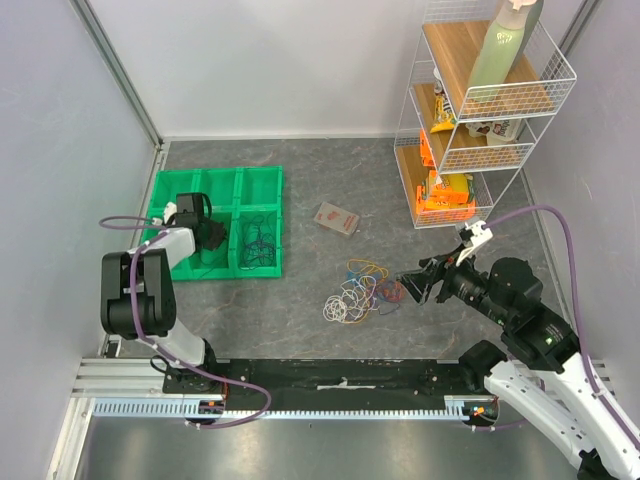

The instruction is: Untangle the cables

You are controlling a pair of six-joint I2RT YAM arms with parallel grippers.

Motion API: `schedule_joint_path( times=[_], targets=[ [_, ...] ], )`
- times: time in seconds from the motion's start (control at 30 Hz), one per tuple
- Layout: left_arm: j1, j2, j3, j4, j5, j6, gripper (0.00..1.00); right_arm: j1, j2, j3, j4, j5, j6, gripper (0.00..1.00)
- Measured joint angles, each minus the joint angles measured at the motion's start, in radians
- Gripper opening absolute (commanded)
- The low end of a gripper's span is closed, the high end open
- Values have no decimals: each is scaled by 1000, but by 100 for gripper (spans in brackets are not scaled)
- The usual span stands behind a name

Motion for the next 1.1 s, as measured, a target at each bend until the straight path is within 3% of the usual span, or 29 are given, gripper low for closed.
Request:
schedule_joint_path(
  times=[0.13, 0.3, 0.43, 0.53, 0.6, 0.7, 0.77, 0.9, 0.97, 1.1],
  targets=[
    [-2, -39, 4, -53, -10, 7, 47, 0, 2, -10, -1, 0, 2, 82],
    [-2, -133, 27, -108, -16, 25, 78, 0, 18, -21, 15, -2, 3, 82],
    [-2, -218, 42, -130, -9, 40, 79, 0, 37, -39, 21, -2, 3, 82],
    [-2, -277, 47, -149, 19, 55, 72, 0, 52, -58, 27, -2, 10, 82],
    [-2, -314, 45, -145, 72, 80, 65, 0, 67, -77, 35, -1, 15, 81],
    [-26, -357, 41, -108, 190, 149, 65, 0, 112, -107, 44, 0, 34, 75],
    [-114, -366, 52, -89, 255, 224, 64, 0, 157, -137, 64, 0, 53, 68],
    [-432, -358, 84, -42, 359, 357, 64, 0, 256, -220, 103, 12, 101, 49],
    [-588, -347, 78, 36, 435, 396, 63, 0, 302, -256, 111, 30, 121, 48],
    [-779, -243, 73, 169, 527, 429, 48, 0, 313, -312, 114, 68, 157, 48]
  ],
)
